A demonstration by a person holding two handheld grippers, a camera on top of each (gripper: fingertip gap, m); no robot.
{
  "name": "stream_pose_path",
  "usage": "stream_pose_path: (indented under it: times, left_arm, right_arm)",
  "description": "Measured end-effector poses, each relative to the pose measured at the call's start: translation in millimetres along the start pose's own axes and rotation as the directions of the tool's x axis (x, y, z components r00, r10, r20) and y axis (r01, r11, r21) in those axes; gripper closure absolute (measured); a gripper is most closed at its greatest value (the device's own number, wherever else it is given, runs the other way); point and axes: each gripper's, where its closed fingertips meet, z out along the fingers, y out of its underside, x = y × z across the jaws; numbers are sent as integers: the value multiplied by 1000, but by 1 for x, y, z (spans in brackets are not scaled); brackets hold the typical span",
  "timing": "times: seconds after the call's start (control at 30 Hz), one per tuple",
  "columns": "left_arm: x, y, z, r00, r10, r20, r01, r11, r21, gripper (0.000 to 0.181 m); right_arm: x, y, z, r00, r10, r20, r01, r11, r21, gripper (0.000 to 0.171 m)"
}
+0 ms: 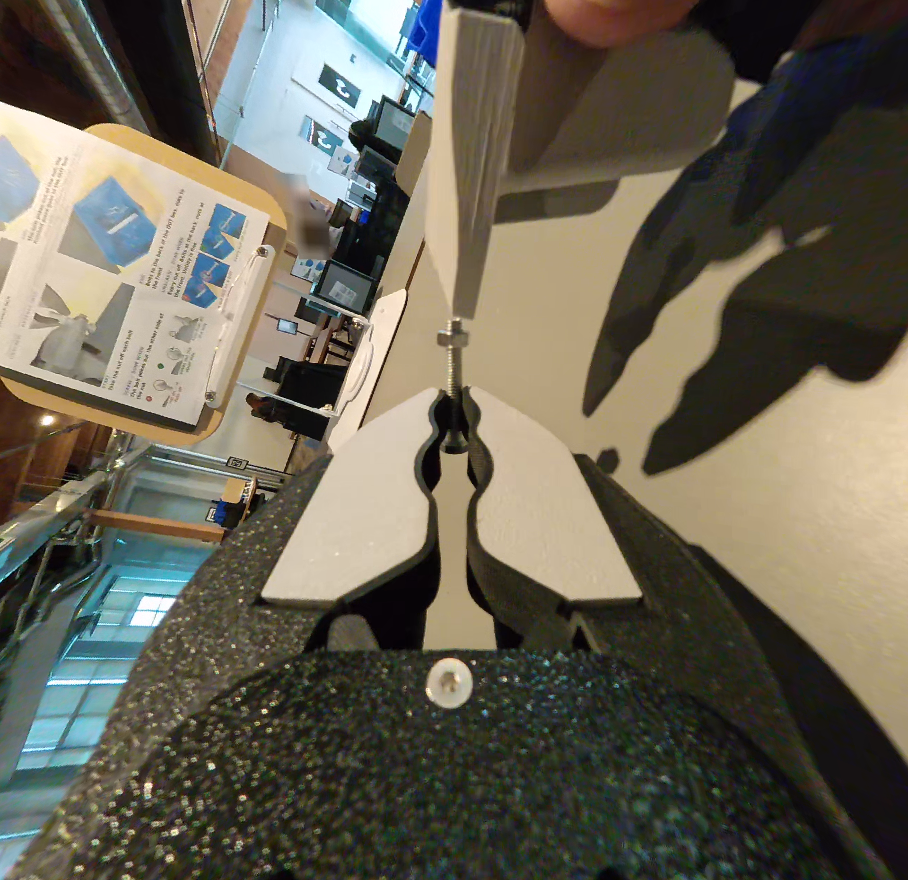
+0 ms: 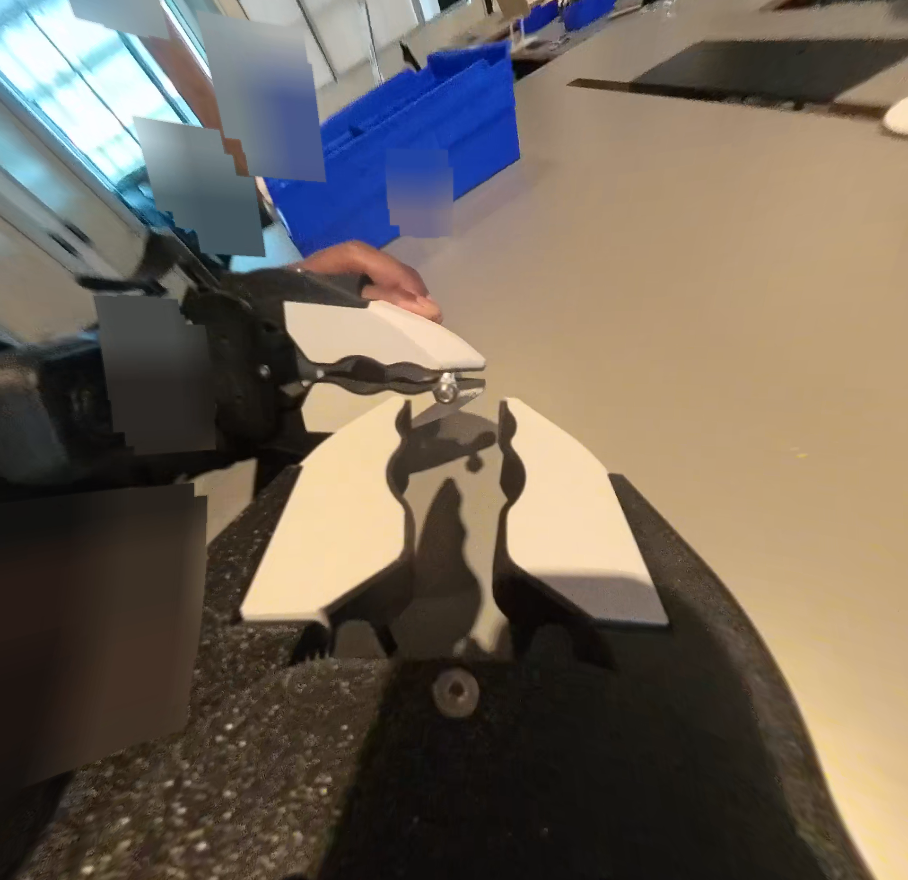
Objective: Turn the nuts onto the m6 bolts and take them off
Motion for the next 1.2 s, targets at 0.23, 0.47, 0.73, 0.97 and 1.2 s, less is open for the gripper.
stream_pose_path:
  times: [0.23,0.47,0.73,0.97,1.2]
  left_arm:
    - [4,-3,0,1000,13,-23,-12,1000,16,176]
    - [-4,5,1,990,132,42,-130,990,-55,176]
    - [-2,5,3,999,33,11,-33,999,-36,176]
    - [-2,5,3,1000,-19,-17,19,1000,-18,176]
    - [-1,5,3,1000,15,-15,-15,1000,-21,176]
  right_arm:
    - [-2,8,7,964,-261,-54,249,954,-167,156]
    - [-3,5,15,946,323,8,-322,946,-40,161]
    - [-7,1,14,929,344,135,-348,937,10,135]
    - [-1,4,9,955,-288,-63,272,943,-193,145]
    - [3,12,18,931,-347,-115,300,905,-300,160]
